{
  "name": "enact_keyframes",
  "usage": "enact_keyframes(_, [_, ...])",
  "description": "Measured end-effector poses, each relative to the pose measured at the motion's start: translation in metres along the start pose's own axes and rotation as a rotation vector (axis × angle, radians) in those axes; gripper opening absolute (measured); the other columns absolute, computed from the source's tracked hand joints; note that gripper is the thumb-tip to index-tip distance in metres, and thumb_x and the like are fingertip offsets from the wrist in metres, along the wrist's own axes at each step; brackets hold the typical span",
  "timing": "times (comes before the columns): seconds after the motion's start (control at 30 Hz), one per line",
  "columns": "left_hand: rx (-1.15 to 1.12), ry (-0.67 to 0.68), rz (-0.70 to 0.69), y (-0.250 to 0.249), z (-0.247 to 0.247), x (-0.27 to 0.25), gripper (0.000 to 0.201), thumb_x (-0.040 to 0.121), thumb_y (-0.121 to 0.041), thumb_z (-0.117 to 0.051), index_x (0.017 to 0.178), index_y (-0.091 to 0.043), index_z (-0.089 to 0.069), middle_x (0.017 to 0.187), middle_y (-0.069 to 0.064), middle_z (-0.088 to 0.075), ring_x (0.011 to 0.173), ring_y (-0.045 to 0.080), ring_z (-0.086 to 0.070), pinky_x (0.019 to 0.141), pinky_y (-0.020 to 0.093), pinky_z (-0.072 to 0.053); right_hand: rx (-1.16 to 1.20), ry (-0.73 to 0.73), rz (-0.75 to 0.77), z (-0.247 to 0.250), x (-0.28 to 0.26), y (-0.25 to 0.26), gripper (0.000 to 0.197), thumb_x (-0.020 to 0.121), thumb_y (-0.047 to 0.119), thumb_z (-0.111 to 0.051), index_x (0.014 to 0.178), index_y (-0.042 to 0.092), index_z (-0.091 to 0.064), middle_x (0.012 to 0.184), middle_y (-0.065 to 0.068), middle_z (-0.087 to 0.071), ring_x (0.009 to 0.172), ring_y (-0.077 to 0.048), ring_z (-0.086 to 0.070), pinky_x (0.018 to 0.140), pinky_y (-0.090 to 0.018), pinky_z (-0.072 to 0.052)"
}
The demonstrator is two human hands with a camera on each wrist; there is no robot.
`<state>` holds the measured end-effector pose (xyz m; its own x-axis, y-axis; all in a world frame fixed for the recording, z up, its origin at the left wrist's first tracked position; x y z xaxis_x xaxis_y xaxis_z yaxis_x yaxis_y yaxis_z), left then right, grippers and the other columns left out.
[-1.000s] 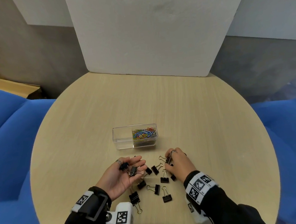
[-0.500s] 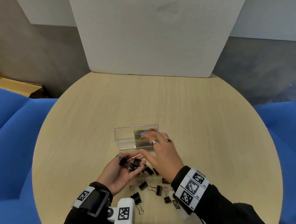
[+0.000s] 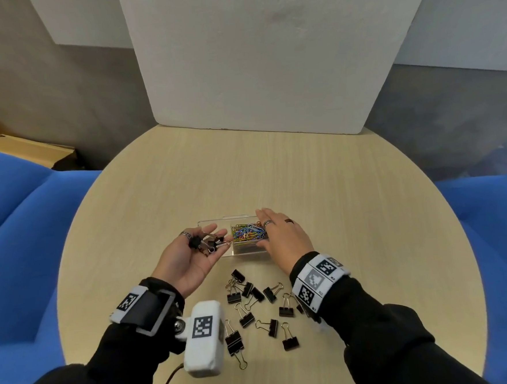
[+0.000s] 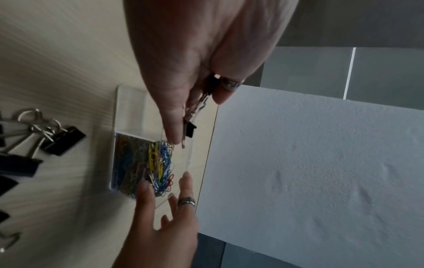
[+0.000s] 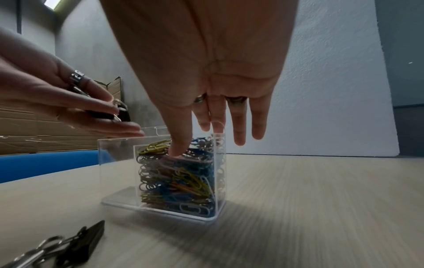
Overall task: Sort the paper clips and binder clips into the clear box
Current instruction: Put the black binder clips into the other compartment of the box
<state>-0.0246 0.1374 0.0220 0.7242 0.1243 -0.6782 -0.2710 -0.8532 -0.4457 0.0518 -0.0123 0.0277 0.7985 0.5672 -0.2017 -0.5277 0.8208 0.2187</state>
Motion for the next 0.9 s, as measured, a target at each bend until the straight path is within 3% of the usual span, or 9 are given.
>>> enact_keyframes(0.1, [-0.082, 0.016, 0.019, -0.004, -0.002, -0.001, 0.023, 0.097, -0.018, -0.035, 0.1, 0.001, -0.048, 0.089, 0.016, -0.052, 0.114, 0.036, -0.05, 0.079, 0.046, -0.055, -0.016, 0.01, 0.002, 0.0, 0.001, 0.0, 0.065, 0.094, 0.031, -0.048, 0.147, 0.016, -0.013, 0.153, -0.002, -0.02, 0.134, -0.021, -0.027, 0.109, -0.034, -0.025])
enact_keyframes(0.17, [-0.077, 0.031, 0.03, -0.006, -0.002, -0.004, 0.04, 0.097, -0.02, -0.033, 0.122, 0.012, -0.039, 0.114, 0.026, -0.052, 0.125, 0.039, -0.044, 0.093, 0.043, -0.049, -0.015, 0.008, 0.005, -0.001, 0.002, -0.001, 0.065, 0.094, 0.031, -0.048, 0.146, 0.016, -0.013, 0.153, -0.002, -0.02, 0.134, -0.022, -0.027, 0.109, -0.035, -0.025])
enact_keyframes(0.23, [-0.069, 0.013, 0.005, -0.008, -0.001, -0.007, 0.054, 0.098, -0.02, -0.034, 0.139, 0.011, -0.02, 0.14, 0.034, -0.032, 0.131, 0.043, -0.036, 0.105, 0.044, -0.038, -0.016, 0.009, 0.008, -0.001, 0.002, -0.001, 0.065, 0.094, 0.031, -0.048, 0.147, 0.016, -0.012, 0.153, -0.002, -0.019, 0.134, -0.022, -0.027, 0.109, -0.035, -0.026])
enact_keyframes(0.3, [-0.024, 0.012, -0.018, -0.011, -0.002, -0.012, 0.048, 0.097, -0.02, -0.036, 0.136, 0.007, -0.026, 0.141, 0.034, -0.028, 0.132, 0.043, -0.035, 0.105, 0.044, -0.038, -0.017, 0.012, 0.007, -0.002, 0.002, -0.002, 0.066, 0.094, 0.031, -0.047, 0.147, 0.017, -0.011, 0.154, -0.001, -0.017, 0.135, -0.022, -0.026, 0.109, -0.036, -0.026])
enact_keyframes(0.37, [0.101, -0.008, -0.055, -0.012, -0.001, -0.016, 0.03, 0.097, -0.017, -0.037, 0.121, 0.0, -0.04, 0.131, 0.028, -0.039, 0.125, 0.039, -0.044, 0.096, 0.042, -0.045, -0.008, 0.022, 0.007, -0.003, 0.003, -0.003, 0.067, 0.094, 0.033, -0.047, 0.147, 0.018, -0.009, 0.155, 0.0, -0.014, 0.136, -0.022, -0.025, 0.11, -0.037, -0.027])
enact_keyframes(0.5, [0.605, -0.055, -0.234, -0.011, 0.01, -0.026, 0.024, 0.097, -0.01, -0.041, 0.117, -0.01, -0.055, 0.118, 0.011, -0.058, 0.099, 0.025, -0.061, 0.082, 0.035, -0.05, 0.16, -0.017, -0.058, 0.001, -0.008, -0.011, 0.065, 0.092, 0.039, -0.048, 0.146, 0.022, -0.015, 0.154, 0.0, -0.016, 0.136, -0.021, -0.024, 0.109, -0.038, -0.029])
enact_keyframes(0.63, [1.189, 0.023, -0.362, 0.002, 0.025, -0.029, 0.019, 0.093, -0.011, -0.049, 0.107, -0.022, -0.056, 0.108, 0.005, -0.062, 0.081, 0.015, -0.062, 0.07, 0.023, -0.048, 0.274, -0.203, -0.126, 0.007, -0.04, -0.028, 0.042, 0.092, 0.038, -0.049, 0.129, 0.019, -0.044, 0.133, 0.0, -0.039, 0.118, -0.014, -0.044, 0.095, -0.023, -0.039])
enact_keyframes(0.73, [1.734, 0.106, -0.386, 0.026, 0.035, -0.022, 0.033, 0.088, -0.016, -0.056, 0.12, -0.025, -0.051, 0.115, -0.003, -0.054, 0.091, 0.011, -0.058, 0.072, 0.01, -0.042, 0.224, -0.022, -0.158, -0.011, -0.064, -0.042, 0.04, 0.087, 0.04, -0.055, 0.122, 0.024, -0.047, 0.127, 0.002, -0.037, 0.116, -0.013, -0.043, 0.095, -0.023, -0.04])
enact_keyframes(0.9, [2.003, 0.128, -0.403, 0.055, 0.033, -0.011, 0.059, 0.081, -0.027, -0.061, 0.135, -0.032, -0.036, 0.135, -0.006, -0.033, 0.119, 0.017, -0.041, 0.095, 0.029, -0.044, 0.215, 0.327, -0.202, -0.045, -0.095, -0.057, 0.072, 0.07, 0.043, -0.073, 0.131, 0.037, -0.036, 0.132, 0.002, -0.023, 0.123, -0.02, -0.032, 0.098, -0.03, -0.041])
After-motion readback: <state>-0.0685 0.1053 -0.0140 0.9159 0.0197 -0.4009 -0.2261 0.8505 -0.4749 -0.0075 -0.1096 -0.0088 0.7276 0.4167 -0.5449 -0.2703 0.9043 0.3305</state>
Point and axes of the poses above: each hand's wrist, its own x-axis towards the middle knuckle, its own z-axis out of the back of the hand, y = z × x, the point moved 4 cm from there along x, towards the middle knuckle
